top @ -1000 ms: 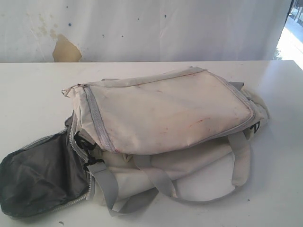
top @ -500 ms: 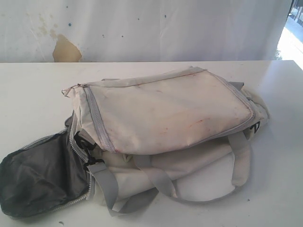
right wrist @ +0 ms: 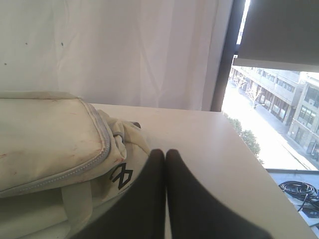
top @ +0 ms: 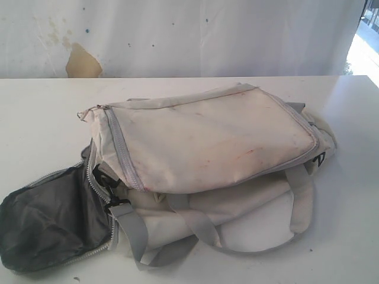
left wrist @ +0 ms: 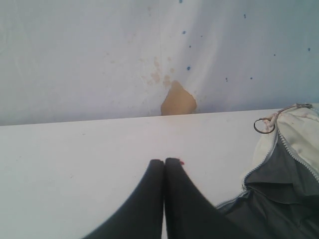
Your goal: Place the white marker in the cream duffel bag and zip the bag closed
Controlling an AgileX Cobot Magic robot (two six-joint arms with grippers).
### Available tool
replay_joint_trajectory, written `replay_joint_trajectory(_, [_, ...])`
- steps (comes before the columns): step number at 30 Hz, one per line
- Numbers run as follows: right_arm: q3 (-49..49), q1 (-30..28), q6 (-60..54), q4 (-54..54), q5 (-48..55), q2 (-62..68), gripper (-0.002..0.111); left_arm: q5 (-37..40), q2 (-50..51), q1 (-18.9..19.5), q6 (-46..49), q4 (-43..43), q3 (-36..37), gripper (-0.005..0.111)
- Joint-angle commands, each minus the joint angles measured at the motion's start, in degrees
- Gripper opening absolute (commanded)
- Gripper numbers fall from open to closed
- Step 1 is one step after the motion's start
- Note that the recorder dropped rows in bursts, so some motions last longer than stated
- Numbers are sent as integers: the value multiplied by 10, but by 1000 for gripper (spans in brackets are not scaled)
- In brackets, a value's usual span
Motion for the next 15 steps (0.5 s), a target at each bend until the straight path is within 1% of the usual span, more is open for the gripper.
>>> replay_joint_trajectory(1, [3, 1, 0, -1, -4, -3, 0, 0, -1, 0, 0, -5, 3, 0])
replay_joint_trajectory(10, [3, 25, 0, -1, -4, -3, 0, 0, -1, 0, 0, -5, 3, 0])
replay_joint_trajectory(15, [3, 25, 0, -1, -4, -3, 0, 0, -1, 0, 0, -5, 3, 0])
